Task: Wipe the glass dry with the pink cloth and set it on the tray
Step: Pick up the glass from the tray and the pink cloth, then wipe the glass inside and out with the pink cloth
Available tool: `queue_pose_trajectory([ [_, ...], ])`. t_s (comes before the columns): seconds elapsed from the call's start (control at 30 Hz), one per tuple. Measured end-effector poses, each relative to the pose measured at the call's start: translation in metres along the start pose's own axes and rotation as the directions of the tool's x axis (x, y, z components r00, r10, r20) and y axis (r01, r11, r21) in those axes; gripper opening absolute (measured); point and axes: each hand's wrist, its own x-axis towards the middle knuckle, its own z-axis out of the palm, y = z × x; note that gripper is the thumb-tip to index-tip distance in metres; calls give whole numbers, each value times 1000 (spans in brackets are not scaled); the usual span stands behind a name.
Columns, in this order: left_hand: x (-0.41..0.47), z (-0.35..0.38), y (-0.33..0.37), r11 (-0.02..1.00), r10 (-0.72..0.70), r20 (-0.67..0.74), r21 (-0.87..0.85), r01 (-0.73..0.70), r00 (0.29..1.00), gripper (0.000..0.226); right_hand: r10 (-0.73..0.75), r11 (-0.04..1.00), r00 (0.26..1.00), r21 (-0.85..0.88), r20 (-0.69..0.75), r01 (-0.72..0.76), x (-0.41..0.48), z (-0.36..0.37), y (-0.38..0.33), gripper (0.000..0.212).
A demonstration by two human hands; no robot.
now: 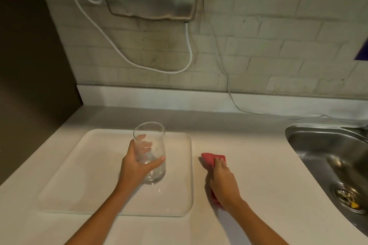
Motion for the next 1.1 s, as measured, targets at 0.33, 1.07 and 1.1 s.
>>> queue_pose_trajectory([
  [0.33, 21, 10, 61, 958, -50, 158, -272, 92, 986, 73, 291, 667, 955, 703, 58, -246, 34, -66, -50, 27],
  [1.07, 1, 1, 117, 685, -221, 389, -591, 426, 894, 70, -227, 250, 958, 941, -174, 230, -16, -133, -162, 22],
  [1.1, -1, 3, 117, 669, -220, 398, -603, 434, 891, 72, -313, 387, 910, 838, -273, 385, -20, -127, -169, 26],
])
